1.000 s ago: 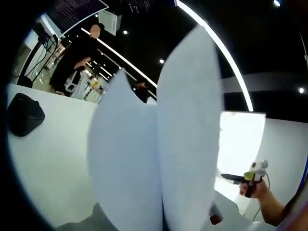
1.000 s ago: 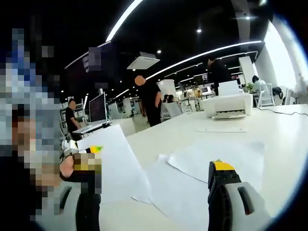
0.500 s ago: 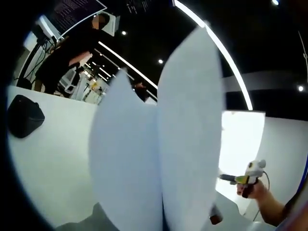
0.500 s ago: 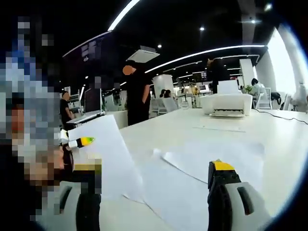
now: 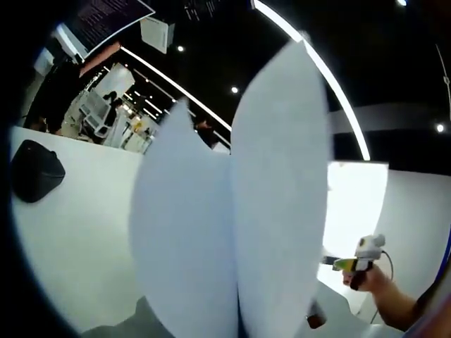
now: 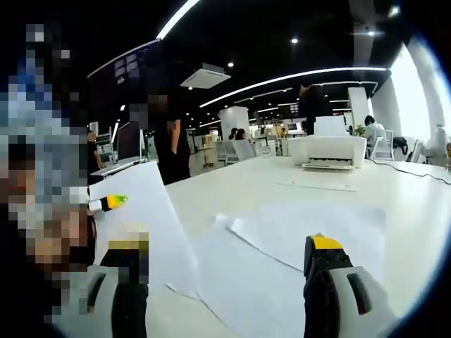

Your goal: Organize the stack of printing papers by aligning and flattening the scattered papers on the table

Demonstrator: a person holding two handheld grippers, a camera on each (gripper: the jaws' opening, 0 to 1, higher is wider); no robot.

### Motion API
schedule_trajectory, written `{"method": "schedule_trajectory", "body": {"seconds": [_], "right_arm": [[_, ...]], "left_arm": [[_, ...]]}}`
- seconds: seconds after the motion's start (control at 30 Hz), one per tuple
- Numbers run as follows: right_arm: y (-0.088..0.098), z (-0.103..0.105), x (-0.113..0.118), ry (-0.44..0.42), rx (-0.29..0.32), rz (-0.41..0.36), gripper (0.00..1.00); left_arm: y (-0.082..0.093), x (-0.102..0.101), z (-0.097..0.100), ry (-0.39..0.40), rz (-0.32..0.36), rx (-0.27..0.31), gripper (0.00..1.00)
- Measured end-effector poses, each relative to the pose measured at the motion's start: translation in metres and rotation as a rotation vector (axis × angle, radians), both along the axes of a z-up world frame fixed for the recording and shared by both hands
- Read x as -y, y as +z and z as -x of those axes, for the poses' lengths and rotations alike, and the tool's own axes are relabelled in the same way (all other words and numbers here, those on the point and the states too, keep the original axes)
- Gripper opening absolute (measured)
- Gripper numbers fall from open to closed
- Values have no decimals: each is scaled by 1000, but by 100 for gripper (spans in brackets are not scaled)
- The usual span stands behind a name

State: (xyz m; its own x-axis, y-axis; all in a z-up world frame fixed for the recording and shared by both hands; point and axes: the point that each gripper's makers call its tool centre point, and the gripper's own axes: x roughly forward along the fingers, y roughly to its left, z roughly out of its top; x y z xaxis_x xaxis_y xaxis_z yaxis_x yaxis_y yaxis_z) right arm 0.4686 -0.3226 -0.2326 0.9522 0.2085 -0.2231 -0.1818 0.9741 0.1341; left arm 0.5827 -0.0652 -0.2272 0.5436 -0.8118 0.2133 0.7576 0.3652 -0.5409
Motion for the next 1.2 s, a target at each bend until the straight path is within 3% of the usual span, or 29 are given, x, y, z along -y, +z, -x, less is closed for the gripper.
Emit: {"method": "schedule_trajectory", "body": {"seconds": [0.3, 0.4, 0.73, 0.83, 0.97, 1.13, 1.2], "right_arm": [[-12, -17, 3, -11, -32, 11, 86], [-18, -25, 9, -35, -49, 58, 86], [-24, -50, 1, -46, -65, 89, 86], [-22, -58, -11, -13, -68, 15, 85], [-20, -71, -7, -25, -57, 11, 85], [-30, -89, -9, -48, -88, 68, 85], [-40, -101, -3, -65, -125, 139, 84]], "left_arm": [[0, 0, -1, 0, -1, -3, 6], [-1, 1, 0, 0, -7, 2, 6], [-1, 0, -1, 2, -9, 5, 6], [-1, 0, -1, 2, -9, 7, 6], [-2, 1, -1, -1, -15, 5, 6], [-2, 0, -1, 2, -15, 4, 6], [-1, -1, -2, 4, -9, 2, 6]]}}
